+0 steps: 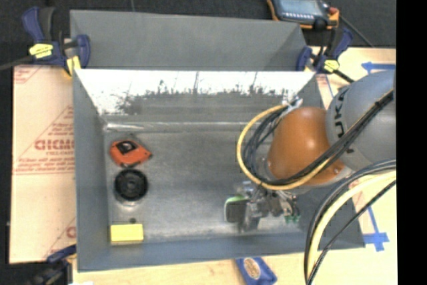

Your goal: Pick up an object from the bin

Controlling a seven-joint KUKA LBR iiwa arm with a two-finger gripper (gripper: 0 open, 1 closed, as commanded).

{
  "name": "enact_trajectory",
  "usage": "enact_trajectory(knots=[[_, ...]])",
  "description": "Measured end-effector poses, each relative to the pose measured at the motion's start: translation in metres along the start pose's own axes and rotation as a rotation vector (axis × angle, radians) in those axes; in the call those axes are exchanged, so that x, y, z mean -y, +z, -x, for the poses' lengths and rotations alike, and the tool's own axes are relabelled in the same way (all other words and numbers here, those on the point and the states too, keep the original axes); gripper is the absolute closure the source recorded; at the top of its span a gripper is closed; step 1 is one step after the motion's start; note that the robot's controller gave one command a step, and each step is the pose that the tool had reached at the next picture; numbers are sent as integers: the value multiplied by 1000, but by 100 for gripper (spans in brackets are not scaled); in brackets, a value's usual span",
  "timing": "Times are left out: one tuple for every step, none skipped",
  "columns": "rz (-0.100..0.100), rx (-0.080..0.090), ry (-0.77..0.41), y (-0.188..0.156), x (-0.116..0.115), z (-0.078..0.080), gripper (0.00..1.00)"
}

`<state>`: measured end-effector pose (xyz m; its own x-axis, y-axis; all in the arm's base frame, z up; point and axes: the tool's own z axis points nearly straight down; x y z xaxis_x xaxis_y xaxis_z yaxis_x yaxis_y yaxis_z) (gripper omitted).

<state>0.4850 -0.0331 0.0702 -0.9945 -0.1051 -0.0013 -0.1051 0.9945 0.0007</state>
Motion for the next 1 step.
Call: enact_trajectory(knots=[[0, 0, 0, -2, 0, 0, 100]])
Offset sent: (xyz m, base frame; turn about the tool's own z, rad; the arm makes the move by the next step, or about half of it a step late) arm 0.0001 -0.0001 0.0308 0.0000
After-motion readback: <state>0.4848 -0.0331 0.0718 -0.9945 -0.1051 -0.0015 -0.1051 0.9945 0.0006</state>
